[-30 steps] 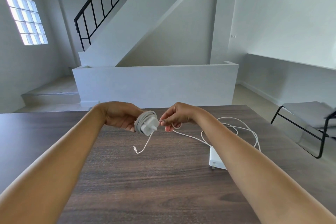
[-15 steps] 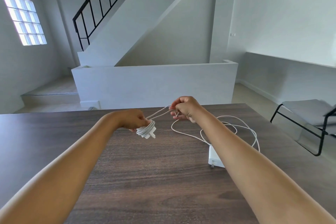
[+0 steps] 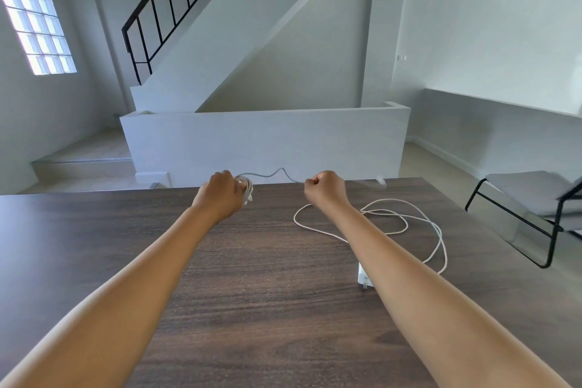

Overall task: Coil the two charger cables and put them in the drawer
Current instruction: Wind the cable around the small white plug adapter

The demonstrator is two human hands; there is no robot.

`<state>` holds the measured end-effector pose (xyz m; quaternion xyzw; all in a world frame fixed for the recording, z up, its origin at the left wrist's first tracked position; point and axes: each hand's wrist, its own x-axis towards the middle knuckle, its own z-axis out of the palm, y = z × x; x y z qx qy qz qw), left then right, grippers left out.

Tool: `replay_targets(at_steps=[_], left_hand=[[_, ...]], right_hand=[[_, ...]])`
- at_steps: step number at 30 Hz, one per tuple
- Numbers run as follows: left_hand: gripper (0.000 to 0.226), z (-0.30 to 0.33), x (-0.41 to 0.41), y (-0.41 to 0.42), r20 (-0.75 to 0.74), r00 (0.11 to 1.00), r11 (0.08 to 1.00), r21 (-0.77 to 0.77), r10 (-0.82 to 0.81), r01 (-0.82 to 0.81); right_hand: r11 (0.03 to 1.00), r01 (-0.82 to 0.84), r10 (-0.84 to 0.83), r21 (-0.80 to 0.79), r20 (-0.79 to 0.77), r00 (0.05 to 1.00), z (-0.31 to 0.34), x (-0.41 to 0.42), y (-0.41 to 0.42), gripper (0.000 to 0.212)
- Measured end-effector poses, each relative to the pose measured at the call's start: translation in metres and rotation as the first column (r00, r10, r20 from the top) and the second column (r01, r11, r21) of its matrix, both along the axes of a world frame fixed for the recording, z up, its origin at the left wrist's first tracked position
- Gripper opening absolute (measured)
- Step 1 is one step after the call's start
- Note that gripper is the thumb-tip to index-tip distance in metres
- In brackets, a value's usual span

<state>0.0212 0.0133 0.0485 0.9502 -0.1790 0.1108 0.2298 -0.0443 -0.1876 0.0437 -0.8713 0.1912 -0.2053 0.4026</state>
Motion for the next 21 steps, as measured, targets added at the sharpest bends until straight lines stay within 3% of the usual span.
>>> replay_targets(at_steps=[2,4,6,9,12,15,18,21], left_hand=[[0.038,0.001,-0.002,-0.004,0.104,0.991,0.996,-0.026,0.084,-0.081],[0.039,0.002,-0.002,-0.006,0.132,0.974,0.983,-0.063,0.182,-0.175],[0.041,0.001,0.004,-0.003,0.074,0.965,0.953,-0.192,0.252,-0.234],[0.04,0.0,0.013,0.005,-0.05,0.958,0.872,-0.404,0.283,-0.278],[0.043,0.005,0.013,0.009,-0.163,0.959,0.793,-0.539,0.233,-0.285],[0.045,0.011,0.012,0.011,-0.311,0.941,0.679,-0.663,0.132,-0.314],[0.033,0.014,0.018,0.011,-0.404,0.915,0.567,-0.758,-0.019,-0.323],[0.029,0.021,0.013,0.004,-0.407,0.897,0.478,-0.83,-0.17,-0.286]], right_hand=[[0.998,-0.055,0.055,0.008,-0.022,0.998,0.001,0.001,0.004,0.037],[0.976,-0.128,0.13,0.178,0.005,0.992,0.005,-0.001,0.013,0.032],[0.925,-0.185,0.183,0.333,0.037,0.982,0.012,-0.006,0.02,0.022],[0.932,-0.243,0.27,0.268,-0.067,0.961,0.017,-0.011,0.028,0.015],[0.912,-0.325,0.378,0.249,-0.208,0.902,0.015,-0.014,0.034,0.015],[0.898,-0.402,0.441,0.182,-0.395,0.806,0.012,-0.016,0.039,0.034],[0.896,-0.427,0.401,0.118,-0.627,0.668,0.008,-0.011,0.045,0.045],[0.911,-0.397,0.359,0.11,-0.685,0.634,0.001,-0.003,0.048,0.046]])
